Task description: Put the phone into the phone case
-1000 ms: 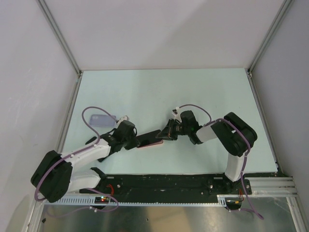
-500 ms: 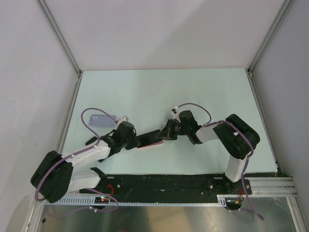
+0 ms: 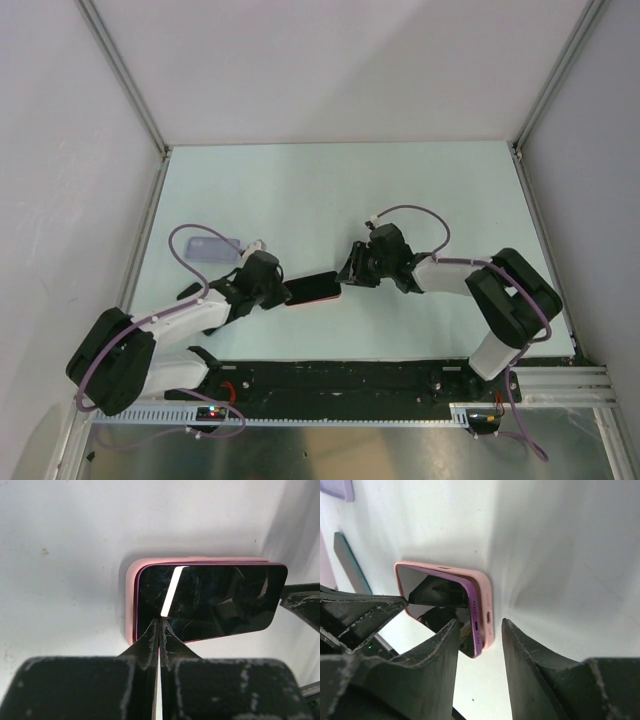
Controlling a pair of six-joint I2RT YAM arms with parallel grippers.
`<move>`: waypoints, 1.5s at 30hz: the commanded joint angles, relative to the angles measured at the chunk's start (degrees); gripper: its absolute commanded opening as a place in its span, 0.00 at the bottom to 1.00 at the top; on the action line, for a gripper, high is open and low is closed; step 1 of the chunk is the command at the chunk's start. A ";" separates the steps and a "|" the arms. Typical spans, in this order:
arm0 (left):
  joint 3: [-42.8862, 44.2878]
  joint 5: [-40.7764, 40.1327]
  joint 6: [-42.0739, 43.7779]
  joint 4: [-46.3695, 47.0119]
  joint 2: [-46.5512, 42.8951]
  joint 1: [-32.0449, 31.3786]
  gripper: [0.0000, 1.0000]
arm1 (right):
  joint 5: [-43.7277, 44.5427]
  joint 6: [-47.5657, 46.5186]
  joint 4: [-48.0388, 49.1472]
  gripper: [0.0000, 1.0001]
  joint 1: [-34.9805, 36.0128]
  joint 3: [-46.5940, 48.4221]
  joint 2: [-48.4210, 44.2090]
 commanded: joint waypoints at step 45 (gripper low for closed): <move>3.14 -2.71 2.31 -2.16 5.08 5.23 0.00 | 17.08 -12.13 -21.72 0.29 8.81 15.64 2.78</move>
